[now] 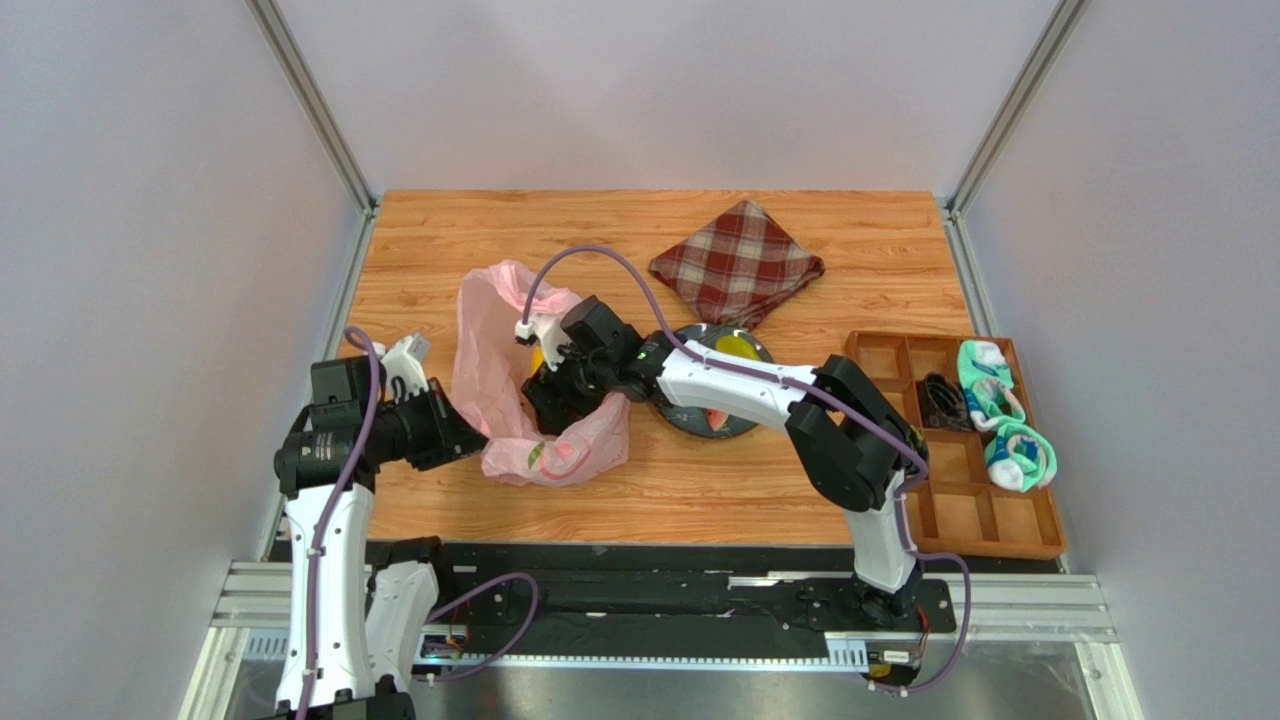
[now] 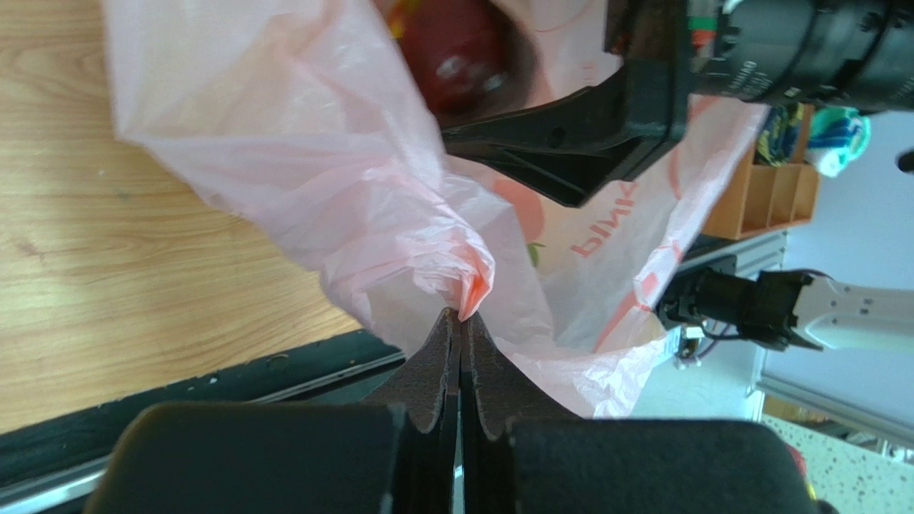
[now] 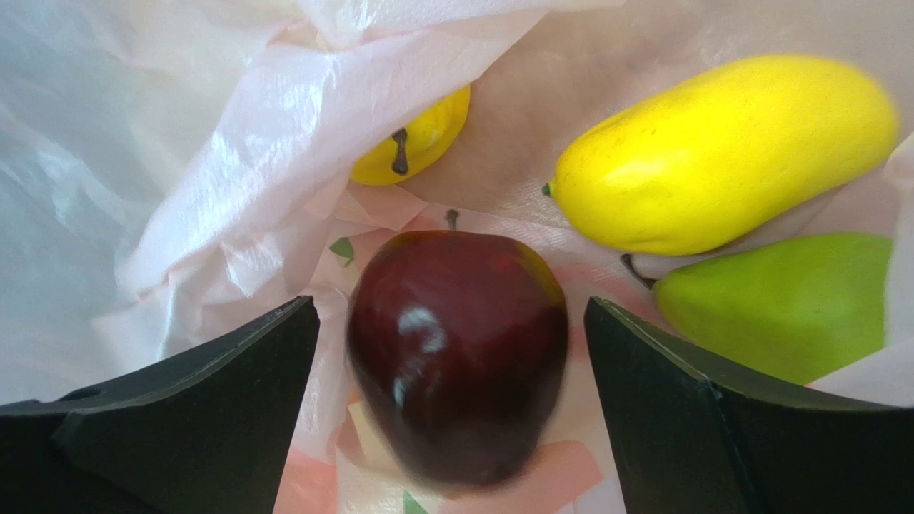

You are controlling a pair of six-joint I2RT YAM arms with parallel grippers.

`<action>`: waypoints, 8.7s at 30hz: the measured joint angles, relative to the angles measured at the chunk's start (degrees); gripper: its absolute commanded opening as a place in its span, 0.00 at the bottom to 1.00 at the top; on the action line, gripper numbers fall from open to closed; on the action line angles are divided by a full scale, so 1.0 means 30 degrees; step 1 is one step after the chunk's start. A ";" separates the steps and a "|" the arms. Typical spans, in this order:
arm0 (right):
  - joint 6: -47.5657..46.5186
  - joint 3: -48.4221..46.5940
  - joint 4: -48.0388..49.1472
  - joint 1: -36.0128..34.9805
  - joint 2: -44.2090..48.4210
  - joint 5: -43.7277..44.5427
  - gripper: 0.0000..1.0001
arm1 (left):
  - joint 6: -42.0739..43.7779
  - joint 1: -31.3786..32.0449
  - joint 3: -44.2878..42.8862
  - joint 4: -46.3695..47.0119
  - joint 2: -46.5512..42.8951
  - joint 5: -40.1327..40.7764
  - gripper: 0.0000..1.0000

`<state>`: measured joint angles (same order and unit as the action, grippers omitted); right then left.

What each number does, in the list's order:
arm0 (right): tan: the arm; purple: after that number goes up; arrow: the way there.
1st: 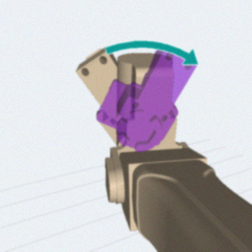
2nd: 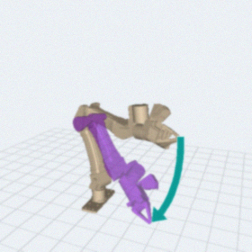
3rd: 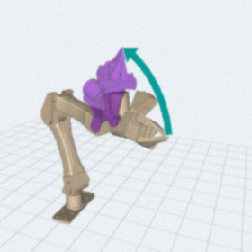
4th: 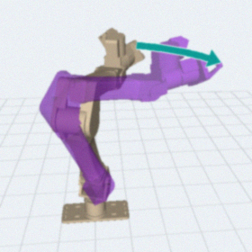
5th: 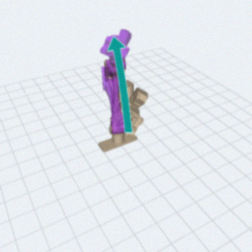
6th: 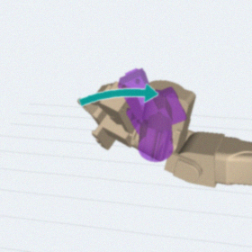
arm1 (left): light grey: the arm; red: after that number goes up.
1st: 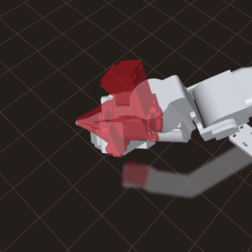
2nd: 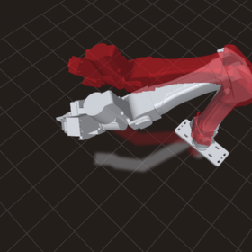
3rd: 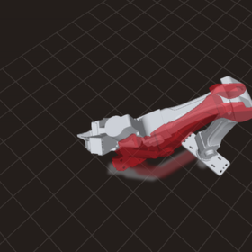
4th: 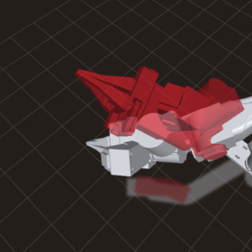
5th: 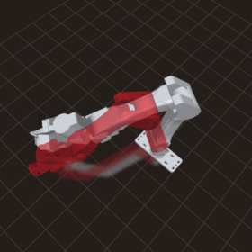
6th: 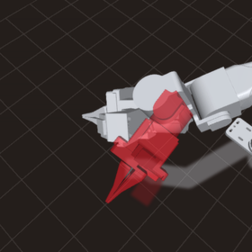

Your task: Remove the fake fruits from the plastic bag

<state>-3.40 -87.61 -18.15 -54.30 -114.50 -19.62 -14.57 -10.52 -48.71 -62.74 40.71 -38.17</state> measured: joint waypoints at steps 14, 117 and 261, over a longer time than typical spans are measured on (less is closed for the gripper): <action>-0.5333 0.6710 0.0131 -0.1515 0.4284 0.1749 0.99 | 0.1785 0.1508 -0.0444 -0.1231 0.0015 -0.0729 0.00; 0.8619 -0.8043 0.3300 0.3118 0.3628 -1.3690 0.42 | -0.2178 0.0087 -0.2783 0.5100 0.0131 0.3089 0.00; 0.4677 0.0933 0.2025 0.5683 0.6492 -0.1792 0.00 | 0.2601 0.6681 -1.0688 0.6142 1.3238 -0.2965 0.31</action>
<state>10.63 -84.82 -12.08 -37.26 -95.02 -24.99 -6.76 9.52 -80.77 -44.31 80.42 -47.07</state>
